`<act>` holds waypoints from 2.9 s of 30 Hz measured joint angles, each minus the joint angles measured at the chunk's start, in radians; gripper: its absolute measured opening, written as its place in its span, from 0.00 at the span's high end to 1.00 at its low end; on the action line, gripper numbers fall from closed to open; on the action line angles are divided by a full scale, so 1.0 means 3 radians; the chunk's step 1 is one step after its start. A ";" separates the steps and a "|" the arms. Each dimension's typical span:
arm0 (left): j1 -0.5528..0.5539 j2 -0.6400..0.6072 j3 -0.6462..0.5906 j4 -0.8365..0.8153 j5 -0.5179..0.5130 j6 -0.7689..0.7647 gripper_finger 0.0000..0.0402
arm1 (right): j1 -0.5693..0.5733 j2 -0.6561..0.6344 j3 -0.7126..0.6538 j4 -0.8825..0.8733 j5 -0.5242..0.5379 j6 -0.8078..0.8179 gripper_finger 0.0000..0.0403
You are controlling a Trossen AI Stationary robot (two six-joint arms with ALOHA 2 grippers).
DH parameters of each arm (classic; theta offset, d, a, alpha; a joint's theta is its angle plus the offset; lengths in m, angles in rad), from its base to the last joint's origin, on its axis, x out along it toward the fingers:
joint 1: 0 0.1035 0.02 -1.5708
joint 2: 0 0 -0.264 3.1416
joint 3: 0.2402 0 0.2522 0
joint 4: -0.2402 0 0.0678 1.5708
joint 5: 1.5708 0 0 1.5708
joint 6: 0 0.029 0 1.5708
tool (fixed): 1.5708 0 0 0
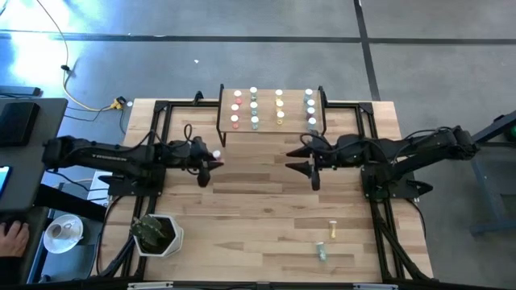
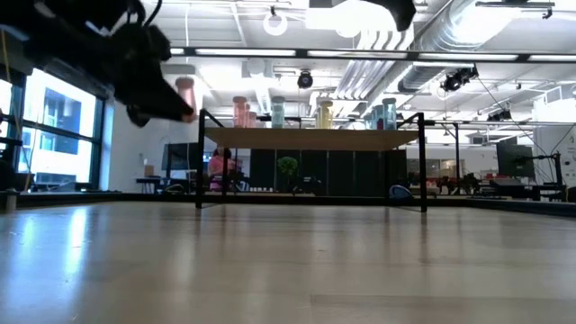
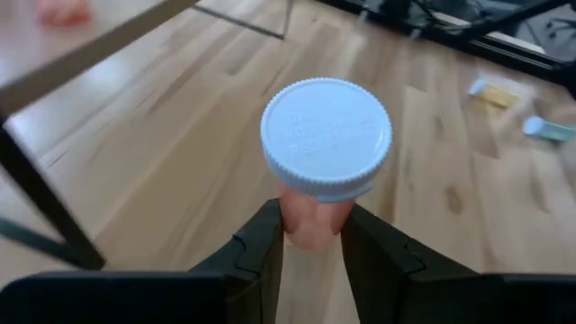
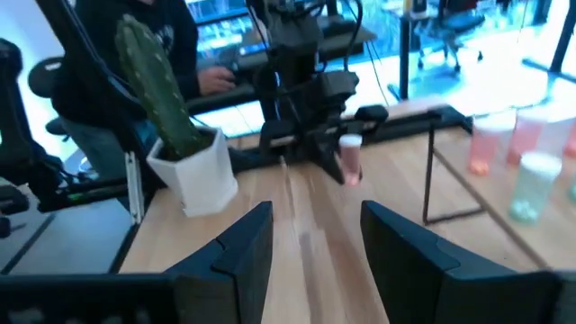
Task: Pick and place medicine bottles onto shelf by color
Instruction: Put the pink medicine bottle on the shelf
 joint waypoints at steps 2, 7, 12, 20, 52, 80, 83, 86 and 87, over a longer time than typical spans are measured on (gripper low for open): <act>-0.0069 0.0001 0.0117 -0.0110 -0.0005 0.0032 0.78 | -0.0047 0.0005 0.0000 0.0104 -0.0022 -0.0095 0.60; -0.0234 0.0001 0.0364 -0.0453 -0.0009 0.0062 0.78 | -0.0154 0.0093 0.0000 0.0394 -0.0036 -0.0417 0.60; -0.0364 0.0003 0.0499 -0.0775 -0.0059 0.0060 0.78 | -0.0304 0.0301 0.0159 0.0453 -0.0228 -0.0639 0.59; -0.0446 0.0004 0.0527 -0.1051 -0.0282 0.0059 0.78 | -0.0571 0.0782 0.0807 0.0182 -0.0453 -0.0797 0.57; -0.0067 0.0004 0.0528 -0.0310 -0.0355 0.1371 0.78 | -0.0929 0.2301 0.3152 -0.2142 -0.0453 -0.1434 0.57; -0.0067 0.0004 0.0528 0.0727 -0.0523 0.1674 0.78 | -0.0978 0.2298 0.3601 -0.2458 -0.1521 -0.2047 0.45; -0.0067 0.0004 0.0528 0.0855 -0.0369 0.1743 0.78 | -0.0974 0.2326 0.3581 -0.2387 -0.1618 -0.2109 0.45; -0.0069 0.0004 0.0528 0.0965 -0.0263 0.1744 0.78 | -0.0976 0.2393 0.3582 -0.2250 -0.1621 -0.2110 0.45; -0.0069 0.0012 0.0528 0.0994 -0.0262 0.1744 0.78 | -0.0977 0.2421 0.3582 -0.2235 -0.1621 -0.2109 0.45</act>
